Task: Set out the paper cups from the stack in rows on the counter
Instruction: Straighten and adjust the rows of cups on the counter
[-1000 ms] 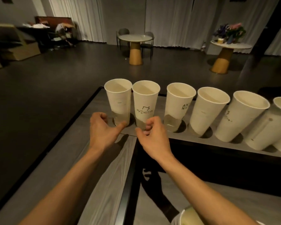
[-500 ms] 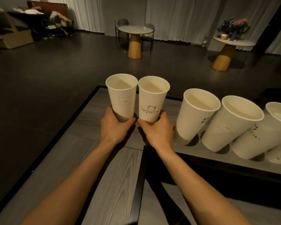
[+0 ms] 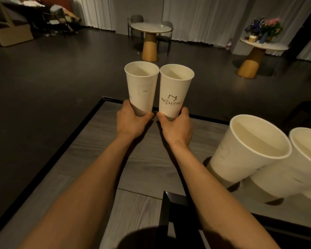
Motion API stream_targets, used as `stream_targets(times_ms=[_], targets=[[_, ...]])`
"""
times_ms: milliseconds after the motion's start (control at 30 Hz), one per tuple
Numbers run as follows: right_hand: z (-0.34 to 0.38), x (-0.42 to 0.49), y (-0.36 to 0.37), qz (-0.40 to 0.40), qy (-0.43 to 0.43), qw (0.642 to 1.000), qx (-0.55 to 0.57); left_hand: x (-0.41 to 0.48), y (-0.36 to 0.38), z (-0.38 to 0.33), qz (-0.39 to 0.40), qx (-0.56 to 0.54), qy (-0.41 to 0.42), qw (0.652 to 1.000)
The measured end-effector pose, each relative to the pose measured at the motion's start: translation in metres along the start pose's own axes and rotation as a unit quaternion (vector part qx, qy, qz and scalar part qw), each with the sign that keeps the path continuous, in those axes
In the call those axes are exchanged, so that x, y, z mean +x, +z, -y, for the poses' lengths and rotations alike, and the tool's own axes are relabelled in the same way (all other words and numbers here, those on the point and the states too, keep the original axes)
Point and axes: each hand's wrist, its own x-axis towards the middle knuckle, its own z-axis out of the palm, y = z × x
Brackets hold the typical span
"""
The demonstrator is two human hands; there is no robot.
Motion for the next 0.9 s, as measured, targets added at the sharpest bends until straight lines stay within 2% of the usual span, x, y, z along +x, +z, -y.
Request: stream_targets(times_ms=[200,433,567,733,800,900], targets=[[-0.007,0.010,0.011,-0.017,-0.009,1.000,-0.018,0.024,0.010,0.006,0.002,0.004,-0.003,1.000],[-0.012,0.011,0.013,0.022,0.020,0.999,-0.032,0.021,0.011,0.008,0.023,0.029,-0.022,0.999],[-0.012,0.003,0.010,0.034,0.032,0.999,-0.016,0.012,0.004,0.007,0.012,0.026,-0.058,0.998],[-0.019,-0.022,-0.002,0.043,0.025,0.998,-0.028,-0.022,-0.007,0.009,0.008,0.045,-0.056,0.997],[-0.020,-0.041,-0.009,0.078,-0.001,0.996,-0.052,-0.042,-0.011,0.009,0.020,0.063,-0.038,0.997],[-0.022,-0.077,-0.027,0.152,-0.106,0.972,-0.148,-0.074,-0.016,0.008,0.045,0.084,-0.006,0.995]])
